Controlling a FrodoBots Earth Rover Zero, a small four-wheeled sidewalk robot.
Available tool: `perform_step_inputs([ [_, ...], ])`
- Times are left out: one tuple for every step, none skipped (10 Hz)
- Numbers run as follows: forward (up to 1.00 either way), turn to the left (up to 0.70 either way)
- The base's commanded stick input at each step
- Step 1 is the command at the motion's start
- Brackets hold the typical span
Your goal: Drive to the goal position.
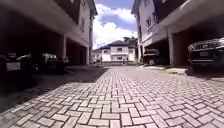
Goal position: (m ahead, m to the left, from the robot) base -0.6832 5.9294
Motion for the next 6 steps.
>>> perform_step_inputs([
  [0.97,0.0],
  [0.94,0.0],
  [0.91,0.0],
  [0.88,0.0],
  [0.86,0.0],
  [0.85,0.0],
])
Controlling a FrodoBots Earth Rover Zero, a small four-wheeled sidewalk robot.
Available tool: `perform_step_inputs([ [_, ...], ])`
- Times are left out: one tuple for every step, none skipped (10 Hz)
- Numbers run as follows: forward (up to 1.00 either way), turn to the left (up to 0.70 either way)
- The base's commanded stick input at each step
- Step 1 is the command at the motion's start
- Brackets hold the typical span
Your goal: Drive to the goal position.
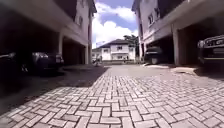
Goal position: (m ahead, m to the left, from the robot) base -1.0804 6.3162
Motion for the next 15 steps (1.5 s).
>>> perform_step_inputs([
  [0.85,0.0],
  [0.85,0.0],
  [0.85,0.0],
  [0.85,0.0],
  [0.85,0.0],
  [0.85,0.0],
  [0.85,0.0],
  [0.85,0.0],
  [0.85,0.0],
  [0.85,0.0],
  [0.85,0.0],
  [0.85,0.0],
  [0.85,0.0],
  [0.85,0.0],
  [0.85,-0.01],
])
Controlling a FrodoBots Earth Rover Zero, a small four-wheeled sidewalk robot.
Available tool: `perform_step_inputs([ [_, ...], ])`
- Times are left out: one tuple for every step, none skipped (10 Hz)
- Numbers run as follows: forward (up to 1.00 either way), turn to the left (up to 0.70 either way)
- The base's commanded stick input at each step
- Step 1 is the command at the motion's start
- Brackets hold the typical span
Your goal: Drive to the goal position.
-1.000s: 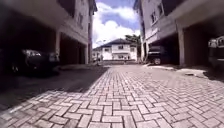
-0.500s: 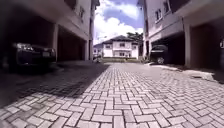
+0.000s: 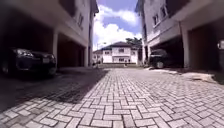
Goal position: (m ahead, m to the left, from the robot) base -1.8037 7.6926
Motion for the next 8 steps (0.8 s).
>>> perform_step_inputs([
  [0.85,-0.19],
  [0.85,-0.29],
  [0.85,-0.3],
  [0.85,0.0],
  [0.85,-0.04],
  [0.85,-0.18],
  [0.85,-0.19],
  [0.85,-0.04],
])
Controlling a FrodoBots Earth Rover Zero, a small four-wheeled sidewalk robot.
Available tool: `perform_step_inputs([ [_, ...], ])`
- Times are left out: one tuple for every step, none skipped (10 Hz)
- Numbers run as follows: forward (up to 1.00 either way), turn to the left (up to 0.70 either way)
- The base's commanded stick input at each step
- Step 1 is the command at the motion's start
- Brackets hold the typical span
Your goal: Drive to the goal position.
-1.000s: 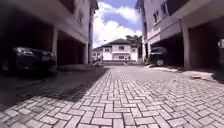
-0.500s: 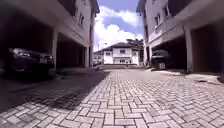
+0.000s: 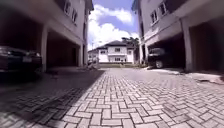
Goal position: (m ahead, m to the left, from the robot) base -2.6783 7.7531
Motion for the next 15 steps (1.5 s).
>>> perform_step_inputs([
  [0.85,-0.05],
  [0.85,-0.14],
  [0.85,-0.24],
  [0.85,0.0],
  [0.85,0.0],
  [0.85,-0.01],
  [0.85,-0.08],
  [0.85,0.0],
  [0.85,0.0],
  [0.85,-0.06],
  [0.85,0.0],
  [0.85,0.0],
  [0.85,-0.11],
  [0.85,-0.24],
  [0.85,-0.1],
])
